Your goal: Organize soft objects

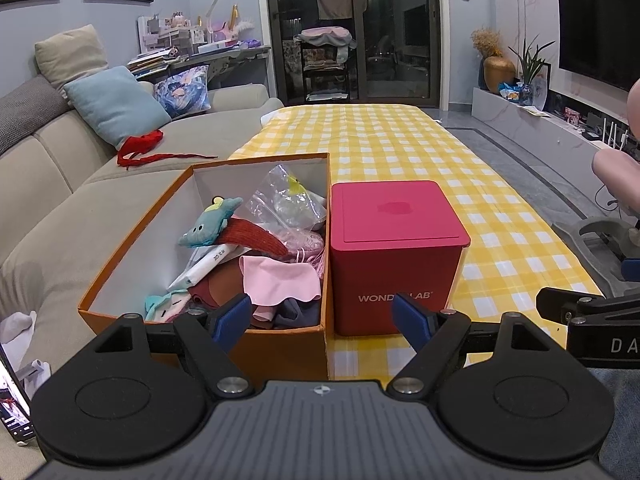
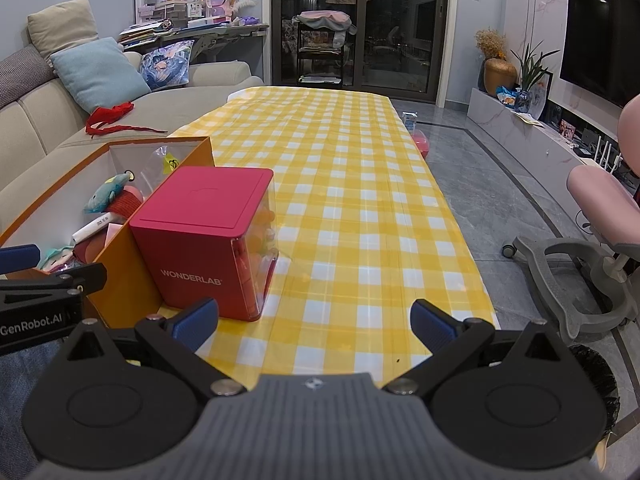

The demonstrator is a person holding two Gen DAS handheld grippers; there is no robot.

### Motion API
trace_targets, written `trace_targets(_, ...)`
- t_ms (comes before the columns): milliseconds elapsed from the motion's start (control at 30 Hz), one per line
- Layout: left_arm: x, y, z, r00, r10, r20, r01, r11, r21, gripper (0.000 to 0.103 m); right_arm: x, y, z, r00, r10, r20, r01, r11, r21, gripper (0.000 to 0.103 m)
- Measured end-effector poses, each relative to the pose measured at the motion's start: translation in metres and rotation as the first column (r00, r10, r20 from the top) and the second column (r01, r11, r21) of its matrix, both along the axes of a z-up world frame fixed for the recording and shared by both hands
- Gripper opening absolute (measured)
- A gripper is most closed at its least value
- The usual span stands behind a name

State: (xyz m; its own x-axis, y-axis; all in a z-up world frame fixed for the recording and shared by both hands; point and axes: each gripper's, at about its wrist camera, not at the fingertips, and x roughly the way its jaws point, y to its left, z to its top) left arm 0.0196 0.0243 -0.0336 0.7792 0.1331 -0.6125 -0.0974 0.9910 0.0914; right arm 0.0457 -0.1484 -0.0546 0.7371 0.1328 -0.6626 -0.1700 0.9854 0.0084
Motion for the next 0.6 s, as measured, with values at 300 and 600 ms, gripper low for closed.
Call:
trace_targets(300,0.0004,-0.0016,0.0000,1.000,-0.001,0.002,0.001,1.000,0.000,0.094,0.0000,-0.0001,-0.0002,1.000,0.001,-0.001,-0.001,1.000,-0.002,0.100)
trace_targets(600,-0.0004,-0.0005,0.0007,1.000,-0.001,0.001,0.001,1.000,0.000,0.094,-0.0002,-0.0015,-0.0004,1.000,0.000,-0.003,0.000,1.000,-0.001,0.100)
